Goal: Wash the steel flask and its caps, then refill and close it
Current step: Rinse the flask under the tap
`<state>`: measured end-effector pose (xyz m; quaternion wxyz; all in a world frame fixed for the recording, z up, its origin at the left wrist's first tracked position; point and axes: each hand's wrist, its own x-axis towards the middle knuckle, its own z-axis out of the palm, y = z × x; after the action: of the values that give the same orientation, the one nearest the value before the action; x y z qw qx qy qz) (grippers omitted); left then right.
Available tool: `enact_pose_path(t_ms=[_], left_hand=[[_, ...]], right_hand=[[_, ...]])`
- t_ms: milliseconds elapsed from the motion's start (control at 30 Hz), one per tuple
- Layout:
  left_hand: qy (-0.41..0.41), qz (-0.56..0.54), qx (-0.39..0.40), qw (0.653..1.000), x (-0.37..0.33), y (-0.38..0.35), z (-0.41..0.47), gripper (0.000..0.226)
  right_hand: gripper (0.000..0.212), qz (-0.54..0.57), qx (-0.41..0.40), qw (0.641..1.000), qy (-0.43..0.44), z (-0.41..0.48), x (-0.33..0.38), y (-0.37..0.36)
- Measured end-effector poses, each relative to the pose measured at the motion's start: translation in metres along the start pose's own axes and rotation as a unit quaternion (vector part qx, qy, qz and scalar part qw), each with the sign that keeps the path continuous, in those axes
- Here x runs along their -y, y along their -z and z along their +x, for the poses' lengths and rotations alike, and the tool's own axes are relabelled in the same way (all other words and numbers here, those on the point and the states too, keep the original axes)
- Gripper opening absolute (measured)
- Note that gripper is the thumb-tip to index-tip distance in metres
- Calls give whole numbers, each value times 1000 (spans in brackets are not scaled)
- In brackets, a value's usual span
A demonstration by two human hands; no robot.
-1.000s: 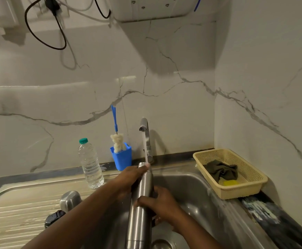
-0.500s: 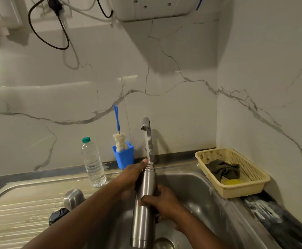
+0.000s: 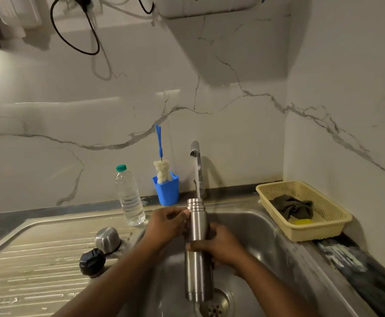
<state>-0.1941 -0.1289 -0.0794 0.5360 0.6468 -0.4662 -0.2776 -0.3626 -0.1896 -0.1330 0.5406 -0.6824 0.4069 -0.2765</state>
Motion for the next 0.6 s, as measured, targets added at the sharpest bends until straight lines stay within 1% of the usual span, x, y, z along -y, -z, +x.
enact_pose_path(t_ms=[67,167,233,267,333,400,467,500,567,600], left_hand=[[43,-63,-1,997,6,9,-14,17],[80,-126,-42,988,15,19,-31,20],[98,-151,-61,982,18,22,-41,19],[103,-151,-64,981,21,22,-44,19],[107,-144,-57,982,25,24,-48,19],[101,-144,-60,983,27,26,-46,18],[93,-153,-71,981,29,28,-45,17],[92,-155,-74,981,30,28,-45,16],[89,-146,-65,983,33,27,-45,15],[85,-140,-59,985,34,27,-44,15]], right_hand=[[82,-2,-18,1000,1,0,-1,2],[79,-26,5,1000,-7,-2,1,5],[89,-29,-22,999,-12,-2,0,6],[95,-31,-36,999,-14,-1,-1,8],[98,-39,-18,999,-18,-2,-1,9],[93,-38,2,999,-27,-4,0,11],[84,-34,-27,999,-26,-5,0,11],[82,-36,-27,999,-26,-5,0,11],[84,-41,7,999,-26,-5,0,11],[83,-38,9,999,-26,-4,1,11]])
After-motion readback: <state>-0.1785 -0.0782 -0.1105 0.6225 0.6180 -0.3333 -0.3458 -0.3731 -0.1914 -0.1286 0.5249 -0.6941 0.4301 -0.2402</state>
